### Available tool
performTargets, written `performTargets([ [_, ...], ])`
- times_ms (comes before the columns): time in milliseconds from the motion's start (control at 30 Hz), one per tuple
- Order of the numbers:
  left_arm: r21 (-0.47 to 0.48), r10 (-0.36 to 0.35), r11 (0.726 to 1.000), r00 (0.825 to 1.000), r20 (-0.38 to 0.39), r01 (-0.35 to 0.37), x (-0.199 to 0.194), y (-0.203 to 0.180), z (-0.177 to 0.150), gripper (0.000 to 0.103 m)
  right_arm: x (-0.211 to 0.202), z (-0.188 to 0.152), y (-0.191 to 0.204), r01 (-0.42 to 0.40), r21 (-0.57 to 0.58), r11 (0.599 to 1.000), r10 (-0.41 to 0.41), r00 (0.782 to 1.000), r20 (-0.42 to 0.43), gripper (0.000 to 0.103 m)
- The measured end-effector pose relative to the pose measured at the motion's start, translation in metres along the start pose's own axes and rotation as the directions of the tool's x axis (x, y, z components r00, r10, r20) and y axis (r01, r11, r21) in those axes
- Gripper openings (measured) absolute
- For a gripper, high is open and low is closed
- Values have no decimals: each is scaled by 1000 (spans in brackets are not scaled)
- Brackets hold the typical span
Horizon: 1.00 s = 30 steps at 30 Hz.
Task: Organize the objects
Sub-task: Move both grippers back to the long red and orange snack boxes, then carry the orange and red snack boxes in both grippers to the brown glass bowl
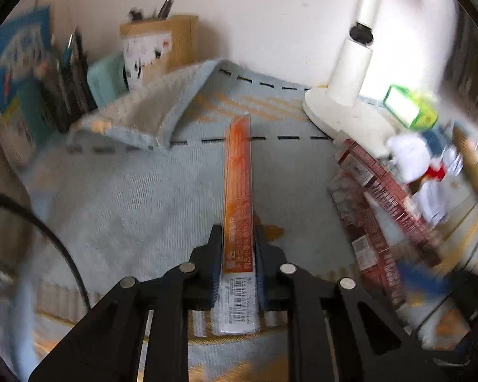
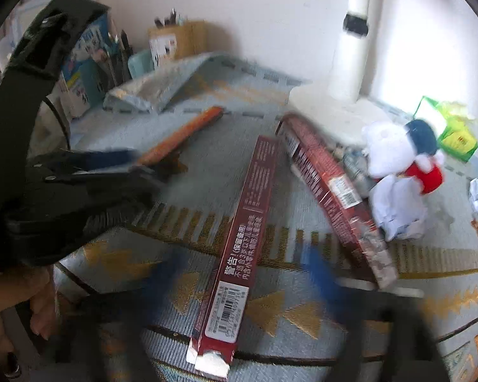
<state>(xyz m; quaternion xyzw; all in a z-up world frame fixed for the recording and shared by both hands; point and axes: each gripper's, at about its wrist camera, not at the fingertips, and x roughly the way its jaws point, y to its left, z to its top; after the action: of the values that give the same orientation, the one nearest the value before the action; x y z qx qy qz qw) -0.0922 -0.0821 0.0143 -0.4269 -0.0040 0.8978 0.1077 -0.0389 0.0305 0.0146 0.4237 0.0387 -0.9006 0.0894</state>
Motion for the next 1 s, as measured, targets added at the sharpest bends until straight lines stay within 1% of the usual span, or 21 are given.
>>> performTargets([
  [33,-15,-9,1000,1000,1,9,0,2,0,14,-1,-1,-2,-14,6,1000,14,1000,0,17],
  [100,-22,-15,1000,1000,4,16,-1,4,0,14,-1,-2,-5,-37,22,999,37,999,2,17],
  [200,-39,-9,999,1000,11,10,-2,7,0,14,-2,-3,-11,-97,64,993,97,995,4,17],
  [300,-63,-9,998,1000,17,10,-5,11,0,14,-5,-5,-12,-115,77,990,114,993,20,17],
  [367,-78,-13,997,999,32,15,-11,11,2,14,-9,-6,-11,-130,77,988,128,991,28,17],
  [467,-95,-15,995,998,57,20,-25,12,5,14,-15,-2,-12,-174,89,981,170,984,46,17],
  [567,-91,-6,996,997,81,13,-41,8,10,14,-28,4,-16,-211,106,972,203,976,78,17],
  [667,-83,14,997,995,102,-5,-55,6,15,14,-40,10,-21,-232,113,966,222,970,97,17],
  [767,-103,47,994,993,111,-35,-68,1,22,14,-53,12,-28,-251,134,958,235,964,125,17],
  [900,-117,29,993,988,155,-11,-87,-9,33,14,-72,13,-42,-263,152,953,238,957,164,17],
  [1000,-95,42,995,983,181,-24,-100,-23,41,14,-89,14,-56,-274,179,945,234,948,214,17],
])
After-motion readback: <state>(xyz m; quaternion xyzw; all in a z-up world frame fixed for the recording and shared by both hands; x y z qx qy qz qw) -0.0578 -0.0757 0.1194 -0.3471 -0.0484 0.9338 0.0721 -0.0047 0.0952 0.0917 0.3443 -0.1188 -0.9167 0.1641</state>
